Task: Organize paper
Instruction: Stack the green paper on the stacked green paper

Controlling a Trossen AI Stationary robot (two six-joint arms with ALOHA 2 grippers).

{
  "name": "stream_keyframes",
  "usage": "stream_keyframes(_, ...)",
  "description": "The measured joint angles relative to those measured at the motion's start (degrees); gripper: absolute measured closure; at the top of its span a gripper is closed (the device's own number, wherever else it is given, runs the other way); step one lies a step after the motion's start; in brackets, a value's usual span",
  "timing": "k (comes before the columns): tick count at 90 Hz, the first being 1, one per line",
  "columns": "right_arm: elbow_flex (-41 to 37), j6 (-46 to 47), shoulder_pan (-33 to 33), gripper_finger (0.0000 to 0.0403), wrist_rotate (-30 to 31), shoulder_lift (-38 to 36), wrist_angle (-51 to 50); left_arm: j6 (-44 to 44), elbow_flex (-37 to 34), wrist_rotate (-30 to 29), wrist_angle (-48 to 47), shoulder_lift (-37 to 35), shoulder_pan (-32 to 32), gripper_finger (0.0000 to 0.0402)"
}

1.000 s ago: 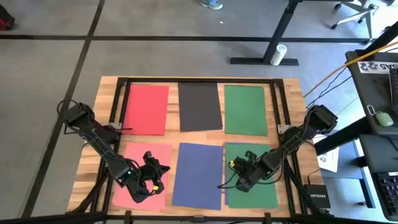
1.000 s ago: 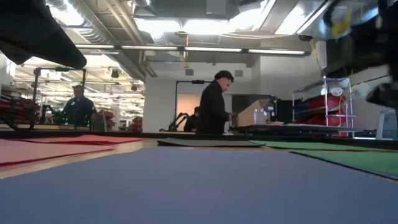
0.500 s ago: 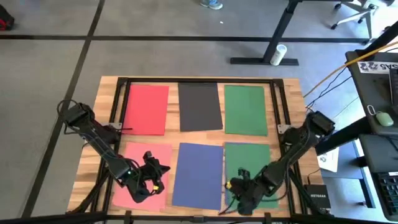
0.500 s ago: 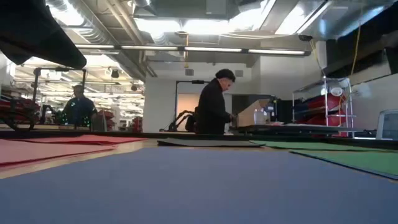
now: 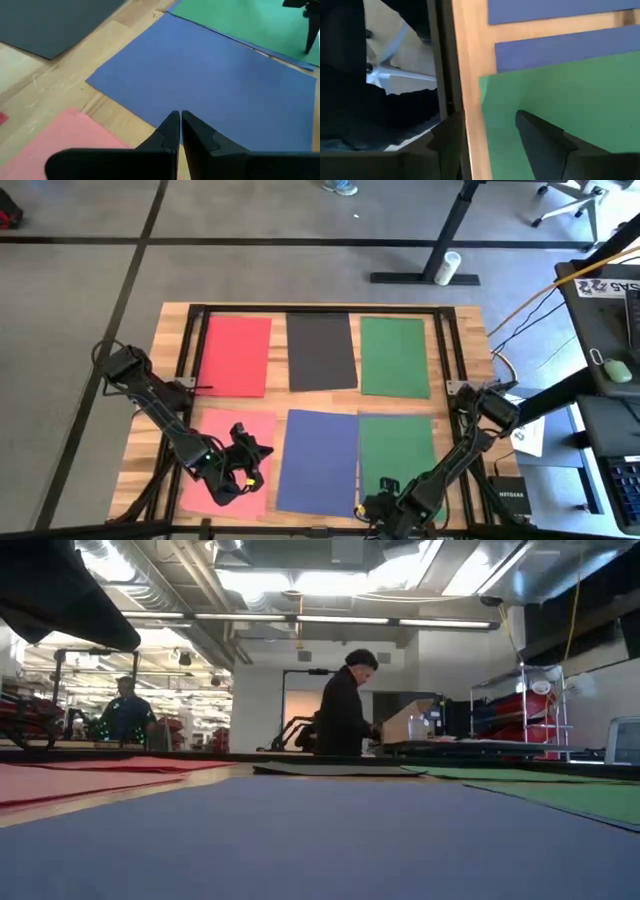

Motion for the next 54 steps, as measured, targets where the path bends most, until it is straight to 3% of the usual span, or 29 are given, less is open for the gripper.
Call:
stream_keyframes(31,0.06,0.35,-0.02,0.0233,2.35,0.23,-3.74,-1.25,-0.04,0.00,-0.40,2.12,0.09,0.0401)
stream_keyframes(41,-0.02,0.93,-0.04,0.0265,2.37,0.25,-4.11,-3.26,-0.07,0.58,0.14,4.51,0.09,0.0401)
stream_keyframes(54,0.31,1.86,-0.09,0.0341,2.29,0.30,-4.33,-6.35,-0.09,2.81,0.11,6.78,0.07,0.0401)
